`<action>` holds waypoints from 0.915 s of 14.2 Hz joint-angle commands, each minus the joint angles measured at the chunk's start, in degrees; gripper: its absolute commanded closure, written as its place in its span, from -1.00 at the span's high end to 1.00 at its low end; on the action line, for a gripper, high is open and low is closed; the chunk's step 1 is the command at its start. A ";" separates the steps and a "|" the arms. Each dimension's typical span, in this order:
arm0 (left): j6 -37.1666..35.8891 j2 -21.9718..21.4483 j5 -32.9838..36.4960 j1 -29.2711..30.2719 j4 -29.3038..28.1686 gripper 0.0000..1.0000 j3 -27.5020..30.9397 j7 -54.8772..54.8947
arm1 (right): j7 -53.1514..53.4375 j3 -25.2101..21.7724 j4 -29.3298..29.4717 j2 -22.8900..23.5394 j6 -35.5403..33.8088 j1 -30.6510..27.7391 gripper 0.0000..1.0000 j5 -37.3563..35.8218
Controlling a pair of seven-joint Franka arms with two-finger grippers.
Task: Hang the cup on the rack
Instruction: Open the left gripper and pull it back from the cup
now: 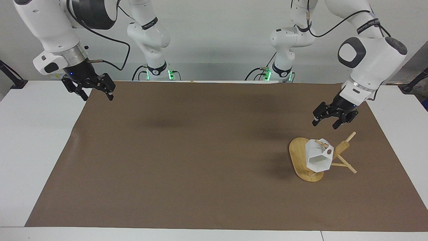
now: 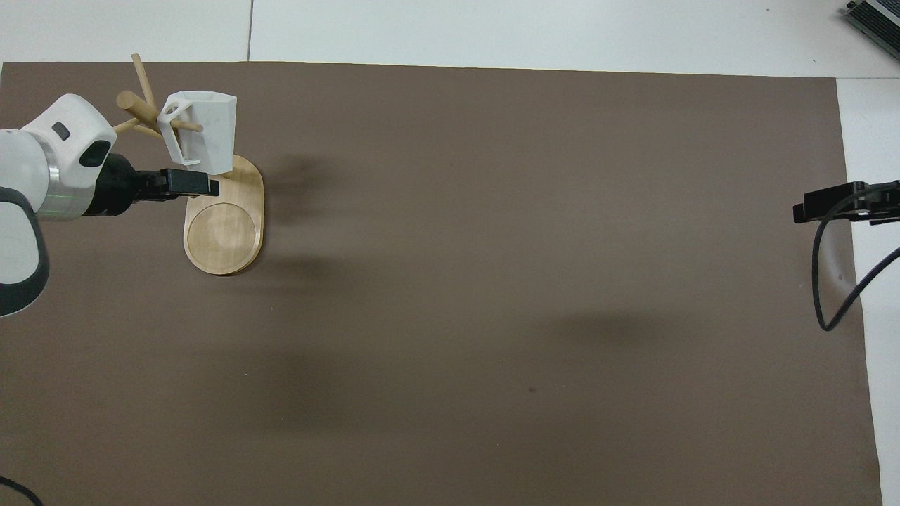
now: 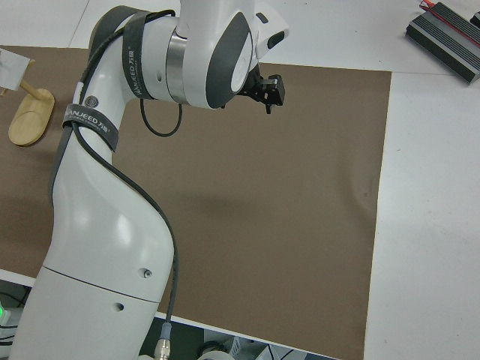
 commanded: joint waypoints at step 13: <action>-24.57 1.90 9.91 -0.06 21.24 1.00 -0.68 -0.58 | -0.95 0.30 -0.98 -1.01 -0.09 -0.51 1.00 -0.05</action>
